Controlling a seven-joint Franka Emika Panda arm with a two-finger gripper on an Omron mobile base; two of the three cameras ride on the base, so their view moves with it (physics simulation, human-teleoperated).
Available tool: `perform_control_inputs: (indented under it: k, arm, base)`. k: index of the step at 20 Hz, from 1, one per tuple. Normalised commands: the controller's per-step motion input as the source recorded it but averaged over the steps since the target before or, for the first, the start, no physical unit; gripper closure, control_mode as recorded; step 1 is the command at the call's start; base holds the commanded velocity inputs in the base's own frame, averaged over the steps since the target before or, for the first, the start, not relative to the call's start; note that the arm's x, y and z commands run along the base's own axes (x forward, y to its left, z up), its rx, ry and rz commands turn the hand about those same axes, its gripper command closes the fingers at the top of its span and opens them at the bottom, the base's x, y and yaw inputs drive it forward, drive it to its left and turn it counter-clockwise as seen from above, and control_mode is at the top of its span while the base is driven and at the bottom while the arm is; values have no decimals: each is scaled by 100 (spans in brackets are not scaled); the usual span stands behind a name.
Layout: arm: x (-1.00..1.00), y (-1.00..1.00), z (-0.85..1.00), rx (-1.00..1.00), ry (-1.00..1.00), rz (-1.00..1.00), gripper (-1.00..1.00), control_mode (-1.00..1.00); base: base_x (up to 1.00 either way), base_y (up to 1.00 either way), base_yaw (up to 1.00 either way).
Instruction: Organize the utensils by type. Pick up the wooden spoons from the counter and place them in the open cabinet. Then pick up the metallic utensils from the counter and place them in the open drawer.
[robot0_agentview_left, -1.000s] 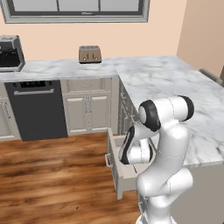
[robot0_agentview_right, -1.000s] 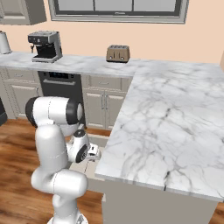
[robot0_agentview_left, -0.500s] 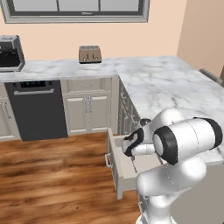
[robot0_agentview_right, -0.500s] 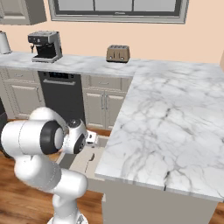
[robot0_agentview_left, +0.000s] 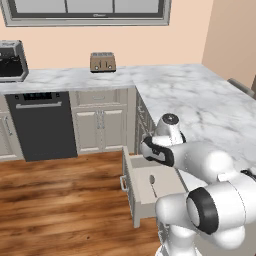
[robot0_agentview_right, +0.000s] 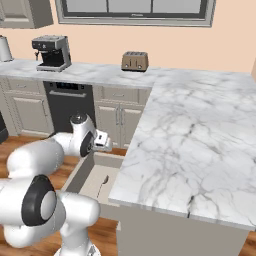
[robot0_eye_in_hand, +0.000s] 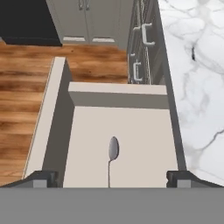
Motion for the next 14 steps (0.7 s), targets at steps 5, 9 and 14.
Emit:
perform_control_inputs:
  k: [5,9,14]
  arm:
    - [-16,0,69,0,0,-3,-100,-100]
    - [-53,-1,43,1,1,-1,-100,-100]
    - [-40,-1,42,6,8,0,-100,-100]
  base:
    - [0,0,0]
    - [0,0,0]
    - [0,0,0]
